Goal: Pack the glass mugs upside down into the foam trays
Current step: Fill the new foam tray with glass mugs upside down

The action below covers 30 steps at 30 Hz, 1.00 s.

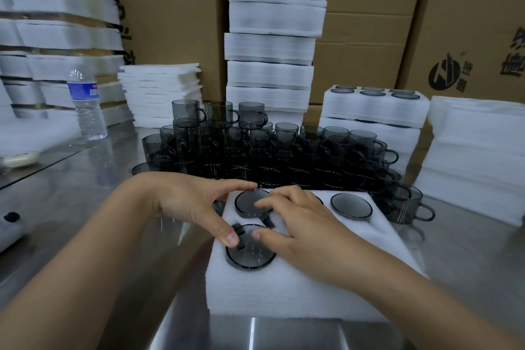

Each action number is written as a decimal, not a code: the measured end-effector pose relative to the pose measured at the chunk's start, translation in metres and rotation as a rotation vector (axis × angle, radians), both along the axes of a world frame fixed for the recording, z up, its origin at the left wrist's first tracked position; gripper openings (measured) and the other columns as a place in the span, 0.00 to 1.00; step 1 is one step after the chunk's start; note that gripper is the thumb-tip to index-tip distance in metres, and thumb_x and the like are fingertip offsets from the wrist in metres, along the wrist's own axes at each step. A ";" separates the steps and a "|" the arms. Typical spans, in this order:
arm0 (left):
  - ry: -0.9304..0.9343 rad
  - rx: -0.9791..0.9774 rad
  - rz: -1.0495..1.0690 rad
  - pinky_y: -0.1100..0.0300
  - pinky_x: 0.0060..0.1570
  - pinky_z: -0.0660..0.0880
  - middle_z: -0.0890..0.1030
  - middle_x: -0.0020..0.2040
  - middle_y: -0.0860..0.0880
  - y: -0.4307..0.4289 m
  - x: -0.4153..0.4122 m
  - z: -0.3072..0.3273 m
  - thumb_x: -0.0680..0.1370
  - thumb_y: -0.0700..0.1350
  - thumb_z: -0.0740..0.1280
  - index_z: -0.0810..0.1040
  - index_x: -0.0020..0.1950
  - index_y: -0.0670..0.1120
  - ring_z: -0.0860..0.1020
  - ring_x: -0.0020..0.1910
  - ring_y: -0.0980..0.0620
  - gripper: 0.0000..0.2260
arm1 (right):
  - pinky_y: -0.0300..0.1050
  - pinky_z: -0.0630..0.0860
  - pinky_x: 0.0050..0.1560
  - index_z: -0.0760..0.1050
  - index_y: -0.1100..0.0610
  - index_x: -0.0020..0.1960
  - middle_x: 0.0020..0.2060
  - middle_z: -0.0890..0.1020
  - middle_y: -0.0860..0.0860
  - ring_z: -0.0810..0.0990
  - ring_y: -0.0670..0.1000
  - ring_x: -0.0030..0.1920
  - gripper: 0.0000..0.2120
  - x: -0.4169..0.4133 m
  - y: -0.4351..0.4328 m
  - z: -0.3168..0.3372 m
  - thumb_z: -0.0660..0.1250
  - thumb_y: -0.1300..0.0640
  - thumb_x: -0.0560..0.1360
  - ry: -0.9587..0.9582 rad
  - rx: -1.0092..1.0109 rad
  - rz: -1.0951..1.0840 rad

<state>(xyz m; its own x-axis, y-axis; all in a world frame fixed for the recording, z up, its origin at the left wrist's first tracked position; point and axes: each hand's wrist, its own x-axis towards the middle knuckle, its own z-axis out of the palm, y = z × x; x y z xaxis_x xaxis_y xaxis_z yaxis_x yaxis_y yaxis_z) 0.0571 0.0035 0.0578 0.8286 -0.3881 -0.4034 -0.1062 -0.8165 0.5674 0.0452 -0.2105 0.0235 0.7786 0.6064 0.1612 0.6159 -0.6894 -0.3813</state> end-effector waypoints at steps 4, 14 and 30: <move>0.004 -0.018 0.020 0.55 0.70 0.64 0.62 0.73 0.61 0.000 0.002 -0.002 0.56 0.63 0.77 0.52 0.74 0.67 0.70 0.63 0.60 0.52 | 0.41 0.54 0.69 0.62 0.44 0.71 0.70 0.59 0.42 0.54 0.44 0.70 0.23 -0.001 0.000 0.000 0.57 0.41 0.78 -0.008 -0.011 0.002; -0.503 -0.369 0.265 0.61 0.58 0.72 0.80 0.53 0.63 0.013 0.014 -0.010 0.66 0.56 0.76 0.75 0.56 0.64 0.77 0.51 0.68 0.20 | 0.42 0.55 0.69 0.65 0.44 0.70 0.69 0.61 0.41 0.56 0.44 0.70 0.22 0.000 -0.001 -0.002 0.57 0.40 0.78 -0.026 -0.008 0.000; -0.990 0.123 1.034 0.45 0.66 0.64 0.61 0.73 0.42 0.055 0.050 -0.055 0.70 0.50 0.73 0.69 0.68 0.48 0.62 0.71 0.41 0.28 | 0.39 0.53 0.67 0.64 0.43 0.70 0.68 0.60 0.39 0.56 0.42 0.69 0.22 -0.001 -0.003 -0.004 0.55 0.39 0.78 -0.047 -0.007 0.000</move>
